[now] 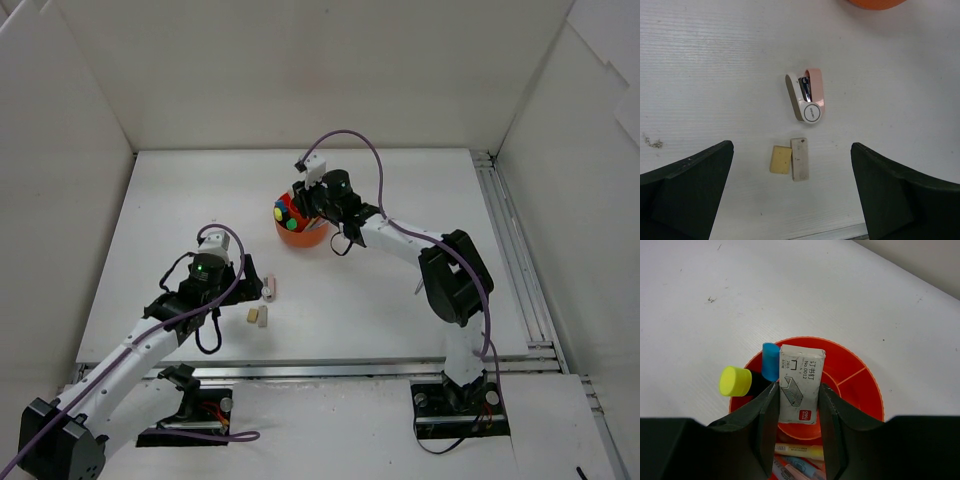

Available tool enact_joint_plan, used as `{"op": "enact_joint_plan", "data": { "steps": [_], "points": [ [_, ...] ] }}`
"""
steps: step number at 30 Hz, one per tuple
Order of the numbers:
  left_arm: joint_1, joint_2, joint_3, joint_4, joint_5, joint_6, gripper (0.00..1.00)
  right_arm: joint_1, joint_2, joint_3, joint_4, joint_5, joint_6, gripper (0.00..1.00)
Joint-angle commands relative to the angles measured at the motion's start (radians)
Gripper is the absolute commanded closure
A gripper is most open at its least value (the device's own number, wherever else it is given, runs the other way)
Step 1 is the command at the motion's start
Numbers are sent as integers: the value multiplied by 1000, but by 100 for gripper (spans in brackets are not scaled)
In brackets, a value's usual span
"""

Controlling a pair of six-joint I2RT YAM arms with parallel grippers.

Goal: Sort the stationery into containers
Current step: Place the stationery in the storage box.

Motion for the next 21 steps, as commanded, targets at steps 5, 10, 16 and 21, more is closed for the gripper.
{"op": "enact_joint_plan", "data": {
  "steps": [5, 10, 16, 21],
  "points": [
    [5, -9, 17, 2, 8, -20, 0, 4, -19, 16, 100, 38, -3, 58],
    [5, 5, 17, 12, 10, -26, 0, 7, -43, 3, 100, 24, -9, 47],
    [5, 46, 38, 28, 13, -28, 1, 13, -143, -34, 98, 26, -13, 41],
    [5, 158, 89, 76, 17, -26, 1, 22, -286, -140, 98, 150, 31, 2]
  ]
}}
